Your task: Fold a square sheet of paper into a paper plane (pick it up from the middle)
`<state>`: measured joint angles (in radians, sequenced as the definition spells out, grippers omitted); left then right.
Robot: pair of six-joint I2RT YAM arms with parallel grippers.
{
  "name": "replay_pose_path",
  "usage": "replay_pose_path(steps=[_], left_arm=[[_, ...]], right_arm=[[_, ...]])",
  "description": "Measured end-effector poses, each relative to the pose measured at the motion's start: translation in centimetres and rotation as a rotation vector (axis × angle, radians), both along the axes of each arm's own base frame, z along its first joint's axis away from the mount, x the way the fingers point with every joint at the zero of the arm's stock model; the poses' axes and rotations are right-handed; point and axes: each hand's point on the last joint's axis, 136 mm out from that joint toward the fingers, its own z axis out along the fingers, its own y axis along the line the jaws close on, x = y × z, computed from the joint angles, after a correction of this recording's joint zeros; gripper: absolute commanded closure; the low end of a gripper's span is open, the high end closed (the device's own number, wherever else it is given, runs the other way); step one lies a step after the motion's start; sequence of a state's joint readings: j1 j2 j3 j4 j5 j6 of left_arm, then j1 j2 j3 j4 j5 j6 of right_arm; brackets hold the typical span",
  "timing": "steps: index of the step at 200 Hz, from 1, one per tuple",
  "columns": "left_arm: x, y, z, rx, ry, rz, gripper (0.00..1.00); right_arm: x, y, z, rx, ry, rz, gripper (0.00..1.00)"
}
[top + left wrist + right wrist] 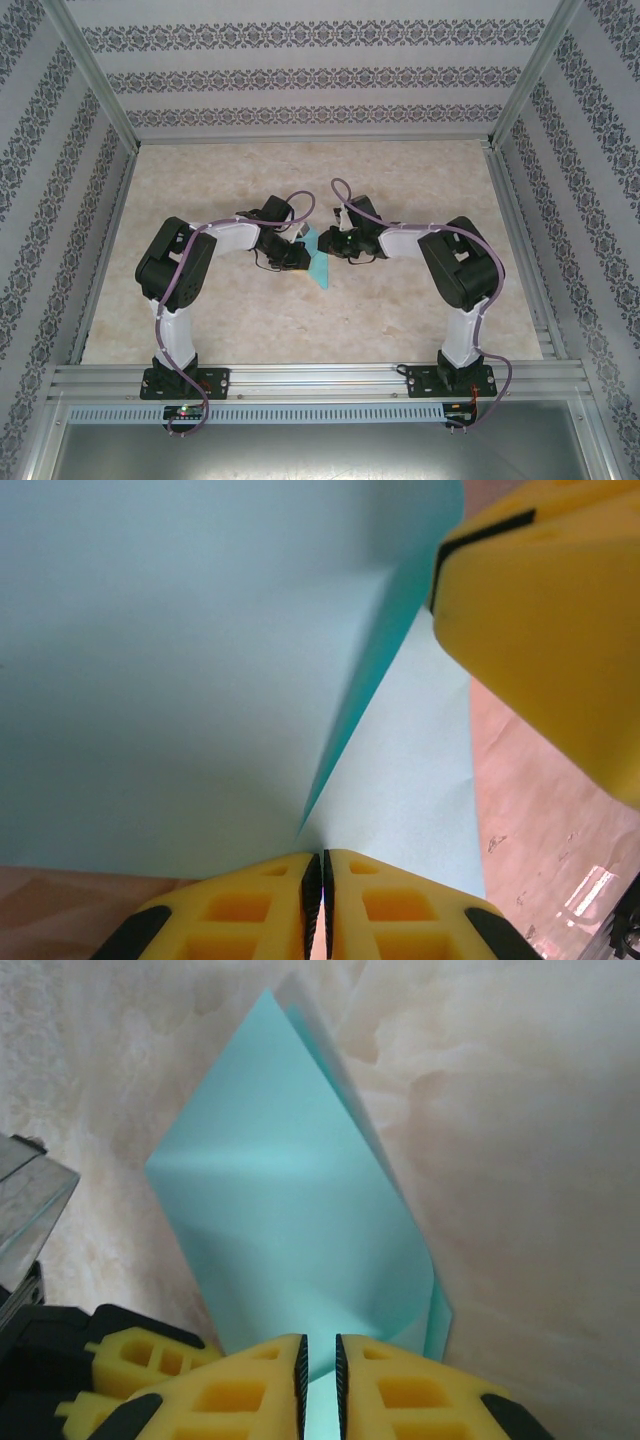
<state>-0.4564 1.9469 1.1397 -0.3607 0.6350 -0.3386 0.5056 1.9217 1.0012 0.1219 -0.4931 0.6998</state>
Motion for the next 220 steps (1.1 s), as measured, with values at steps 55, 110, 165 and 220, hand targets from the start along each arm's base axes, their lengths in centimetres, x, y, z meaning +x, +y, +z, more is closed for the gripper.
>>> replay_pose_path(steps=[55, 110, 165, 220], left_arm=[[0.1, 0.0, 0.0, 0.006, 0.001, -0.005, 0.83], [0.1, 0.0, -0.1, 0.008, 0.0, -0.011, 0.83], [0.1, 0.0, -0.1, 0.008, 0.002, -0.012, 0.83], [0.1, -0.1, -0.1, 0.009, 0.005, -0.012, 0.83]], right_arm=[[0.6, -0.8, -0.9, -0.094, -0.01, -0.001, 0.82], [1.0, -1.3, -1.0, -0.137, -0.032, 0.006, 0.83], [0.1, -1.7, -0.6, -0.124, -0.05, 0.005, 0.85], [-4.6, 0.0, 0.0, -0.055, -0.01, 0.059, 0.87]])
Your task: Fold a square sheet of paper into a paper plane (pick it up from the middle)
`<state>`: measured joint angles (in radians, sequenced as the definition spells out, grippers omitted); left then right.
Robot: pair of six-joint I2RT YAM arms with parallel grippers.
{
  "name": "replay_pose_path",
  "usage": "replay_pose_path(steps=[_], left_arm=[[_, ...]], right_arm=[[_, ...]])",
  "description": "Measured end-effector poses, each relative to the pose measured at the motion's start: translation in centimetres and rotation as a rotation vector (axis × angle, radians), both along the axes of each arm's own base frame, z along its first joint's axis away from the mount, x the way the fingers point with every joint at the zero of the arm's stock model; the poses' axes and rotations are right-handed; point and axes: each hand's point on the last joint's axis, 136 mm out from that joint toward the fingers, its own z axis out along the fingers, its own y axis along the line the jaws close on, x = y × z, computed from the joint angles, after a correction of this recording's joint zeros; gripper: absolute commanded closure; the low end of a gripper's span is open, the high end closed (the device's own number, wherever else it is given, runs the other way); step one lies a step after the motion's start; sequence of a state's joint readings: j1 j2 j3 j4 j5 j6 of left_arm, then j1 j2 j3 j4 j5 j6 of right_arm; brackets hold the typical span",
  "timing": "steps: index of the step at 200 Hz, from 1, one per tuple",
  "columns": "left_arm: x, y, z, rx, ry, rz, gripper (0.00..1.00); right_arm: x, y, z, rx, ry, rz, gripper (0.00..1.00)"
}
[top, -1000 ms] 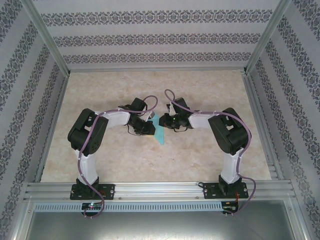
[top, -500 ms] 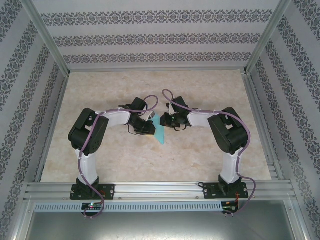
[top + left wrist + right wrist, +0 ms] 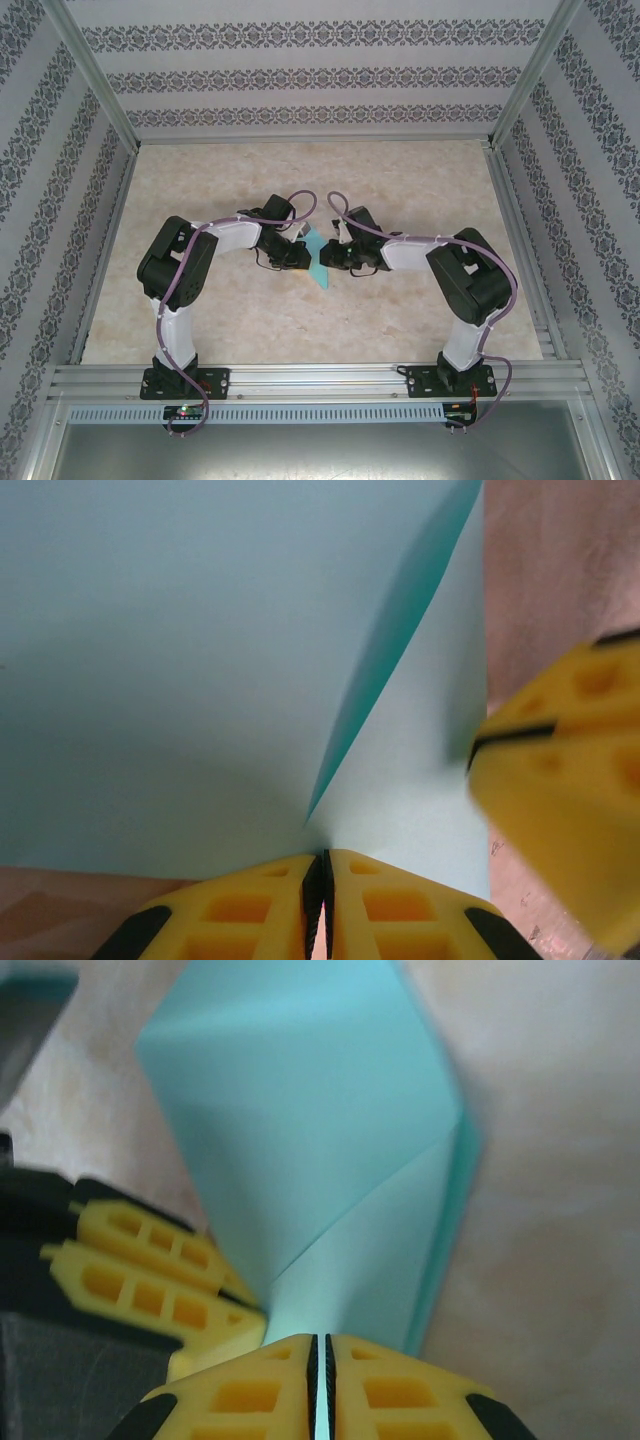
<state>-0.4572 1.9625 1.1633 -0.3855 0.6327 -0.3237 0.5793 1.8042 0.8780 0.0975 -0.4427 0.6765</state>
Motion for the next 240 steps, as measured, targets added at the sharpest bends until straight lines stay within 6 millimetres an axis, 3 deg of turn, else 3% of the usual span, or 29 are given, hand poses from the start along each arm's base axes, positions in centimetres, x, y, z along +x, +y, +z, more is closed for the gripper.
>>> replay_pose_path(steps=[34, 87, 122, 193, 213, 240], left_arm=[[0.0, 0.0, 0.0, 0.0, 0.0, 0.0, 0.83], [0.0, 0.0, 0.0, -0.001, 0.0, 0.0, 0.83], [0.0, -0.1, 0.0, -0.002, 0.004, -0.001, 0.83], [0.0, -0.1, 0.0, -0.006, 0.009, -0.003, 0.83], [0.0, -0.1, 0.1, -0.007, 0.01, -0.003, 0.83], [0.0, -0.2, 0.1, -0.007, 0.01, -0.003, 0.83]], right_arm=[[-1.9, 0.3, -1.1, -0.007, 0.035, 0.027, 0.87], [-3.7, 0.4, -1.0, -0.028, 0.03, 0.056, 0.87], [-5.9, 0.1, -1.0, -0.07, 0.047, 0.096, 0.87], [-8.3, -1.2, -1.0, -0.116, 0.058, 0.123, 0.86], [-7.9, -1.7, -0.1, -0.082, 0.052, 0.096, 0.84], [-5.1, -2.8, 1.6, -0.023, 0.01, 0.011, 0.82]])
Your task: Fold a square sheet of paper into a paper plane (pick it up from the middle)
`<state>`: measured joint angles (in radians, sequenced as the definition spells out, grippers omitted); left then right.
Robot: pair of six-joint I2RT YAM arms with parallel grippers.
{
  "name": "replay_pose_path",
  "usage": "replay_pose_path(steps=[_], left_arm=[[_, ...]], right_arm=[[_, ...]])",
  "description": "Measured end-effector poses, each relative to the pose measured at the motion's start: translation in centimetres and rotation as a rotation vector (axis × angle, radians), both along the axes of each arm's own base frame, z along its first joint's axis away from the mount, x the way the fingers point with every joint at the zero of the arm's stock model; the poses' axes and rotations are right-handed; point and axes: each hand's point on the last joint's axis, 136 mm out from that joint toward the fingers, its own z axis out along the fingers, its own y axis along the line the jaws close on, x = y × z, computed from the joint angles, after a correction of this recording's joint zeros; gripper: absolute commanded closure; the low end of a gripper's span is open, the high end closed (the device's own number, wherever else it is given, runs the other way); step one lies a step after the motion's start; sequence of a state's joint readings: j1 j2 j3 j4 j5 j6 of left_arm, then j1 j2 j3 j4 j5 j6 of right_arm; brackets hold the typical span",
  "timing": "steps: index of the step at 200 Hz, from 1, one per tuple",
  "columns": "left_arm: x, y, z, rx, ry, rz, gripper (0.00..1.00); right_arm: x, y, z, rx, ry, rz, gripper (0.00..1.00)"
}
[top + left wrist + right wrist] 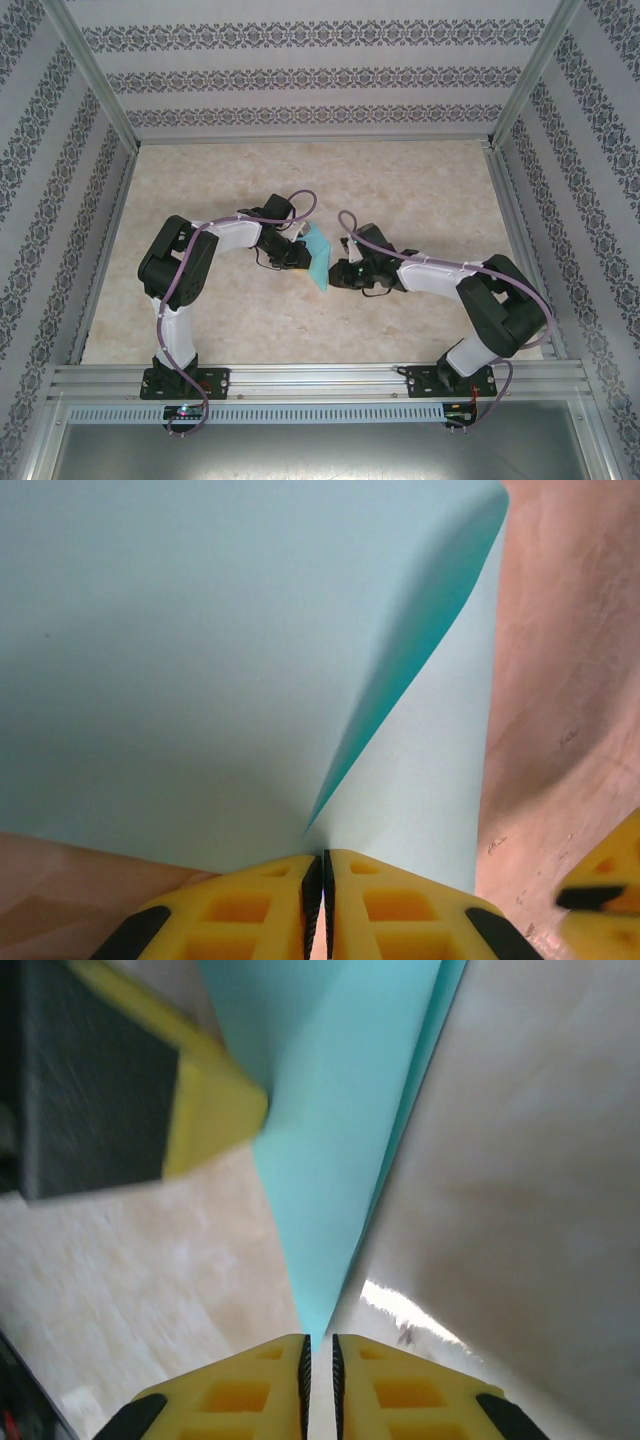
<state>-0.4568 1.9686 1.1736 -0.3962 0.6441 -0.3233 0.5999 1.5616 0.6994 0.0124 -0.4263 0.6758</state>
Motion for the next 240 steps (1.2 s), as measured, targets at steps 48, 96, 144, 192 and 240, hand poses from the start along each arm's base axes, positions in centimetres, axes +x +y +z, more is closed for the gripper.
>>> replay_pose_path(steps=[48, 96, 144, 192, 240], left_arm=[[0.0, 0.0, 0.0, -0.002, 0.001, -0.001, 0.82], [0.0, -0.1, 0.1, -0.004, 0.0, -0.001, 0.82], [0.3, -0.1, 0.2, -0.003, -0.01, -0.001, 0.82], [0.4, -0.1, 0.3, -0.001, -0.013, -0.001, 0.81], [0.4, -0.1, 0.3, -0.001, -0.013, -0.001, 0.81]], right_arm=[[4.6, -1.1, 1.3, 0.04, -0.039, -0.092, 0.75], [7.4, 0.0, 0.1, 0.061, -0.013, -0.091, 0.7], [7.8, 0.6, -1.5, 0.073, 0.028, -0.071, 0.7], [8.3, 1.3, -1.7, 0.093, 0.032, -0.052, 0.7], [8.1, 1.7, -1.6, 0.117, 0.041, -0.036, 0.7]])
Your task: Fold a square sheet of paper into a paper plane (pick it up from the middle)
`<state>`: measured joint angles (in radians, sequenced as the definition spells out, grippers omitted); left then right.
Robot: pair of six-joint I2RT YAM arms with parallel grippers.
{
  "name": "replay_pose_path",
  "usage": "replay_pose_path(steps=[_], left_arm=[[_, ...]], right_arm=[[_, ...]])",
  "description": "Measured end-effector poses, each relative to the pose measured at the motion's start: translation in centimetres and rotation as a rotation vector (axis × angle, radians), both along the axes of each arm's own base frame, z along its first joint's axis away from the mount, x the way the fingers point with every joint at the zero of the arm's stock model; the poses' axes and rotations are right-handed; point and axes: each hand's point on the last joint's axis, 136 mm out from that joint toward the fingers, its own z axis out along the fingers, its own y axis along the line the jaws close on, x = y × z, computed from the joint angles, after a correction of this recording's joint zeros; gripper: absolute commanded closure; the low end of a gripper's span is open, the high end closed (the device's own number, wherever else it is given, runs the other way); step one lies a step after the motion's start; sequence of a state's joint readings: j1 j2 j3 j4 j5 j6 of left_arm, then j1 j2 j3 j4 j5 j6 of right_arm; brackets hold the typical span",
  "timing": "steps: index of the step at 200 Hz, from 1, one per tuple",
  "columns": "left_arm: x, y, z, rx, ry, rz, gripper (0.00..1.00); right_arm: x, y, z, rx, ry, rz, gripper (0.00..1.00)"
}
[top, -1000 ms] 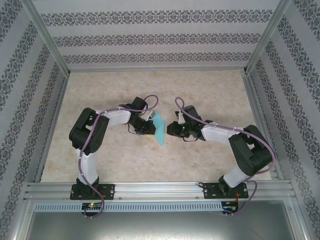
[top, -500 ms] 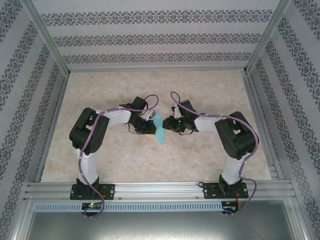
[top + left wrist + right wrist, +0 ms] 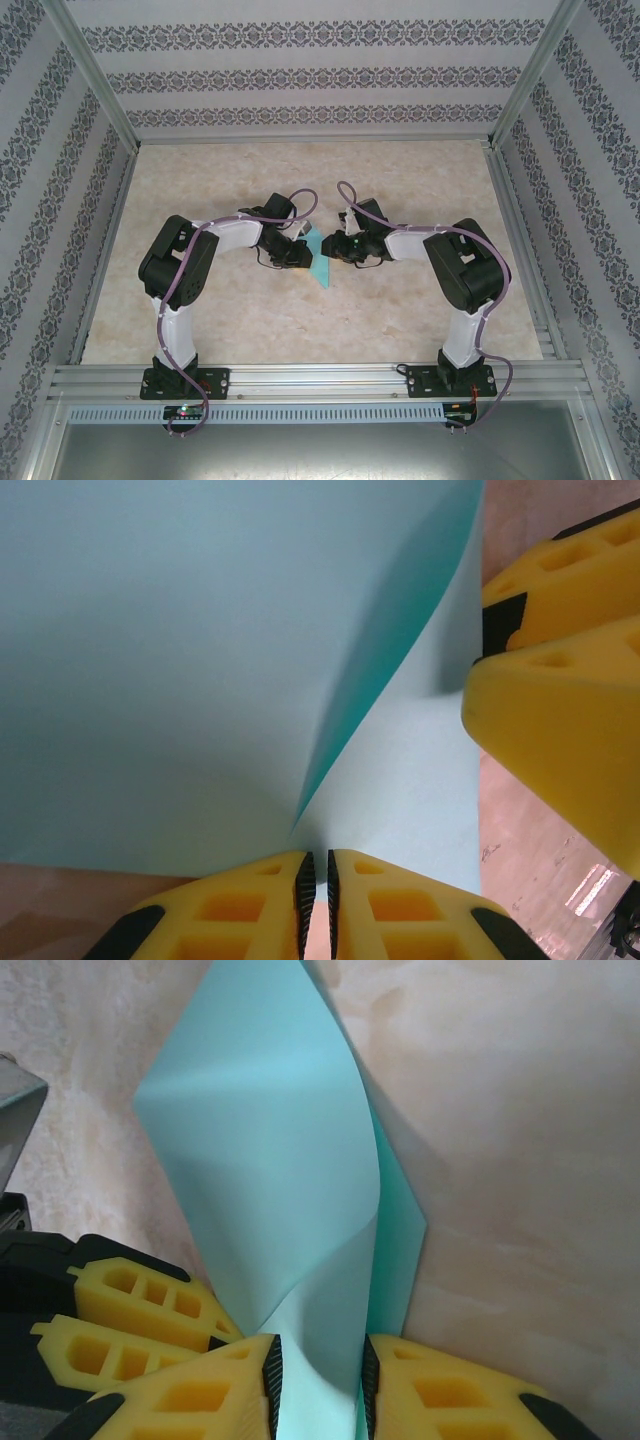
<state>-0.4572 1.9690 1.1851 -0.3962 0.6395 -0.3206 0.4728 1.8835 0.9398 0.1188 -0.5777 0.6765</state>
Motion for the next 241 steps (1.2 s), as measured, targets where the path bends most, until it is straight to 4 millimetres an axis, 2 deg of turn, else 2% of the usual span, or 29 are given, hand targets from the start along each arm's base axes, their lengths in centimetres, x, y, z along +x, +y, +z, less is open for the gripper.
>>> replay_pose_path(steps=[51, 98, 146, 212, 241], left_arm=[[0.1, -0.1, 0.1, -0.001, -0.003, 0.0, 0.79], [0.4, -0.1, 0.2, -0.002, -0.012, 0.001, 0.76], [0.6, -0.3, 0.5, -0.008, -0.02, 0.004, 0.7], [1.2, 0.7, 1.0, 0.052, -0.06, 0.024, 0.62], [1.6, 1.0, 2.6, 0.059, -0.101, 0.04, 0.63]], right_arm=[[0.0, 0.5, 0.7, 0.04, -0.016, 0.014, 0.75], [-0.2, 0.3, 0.3, 0.024, -0.014, 0.016, 0.87], [-0.3, -0.4, -0.4, -0.026, -0.024, 0.019, 0.94], [-0.3, -0.9, -0.9, -0.074, -0.036, 0.033, 0.95], [-0.4, -1.0, -1.0, -0.081, -0.038, 0.042, 0.95]])
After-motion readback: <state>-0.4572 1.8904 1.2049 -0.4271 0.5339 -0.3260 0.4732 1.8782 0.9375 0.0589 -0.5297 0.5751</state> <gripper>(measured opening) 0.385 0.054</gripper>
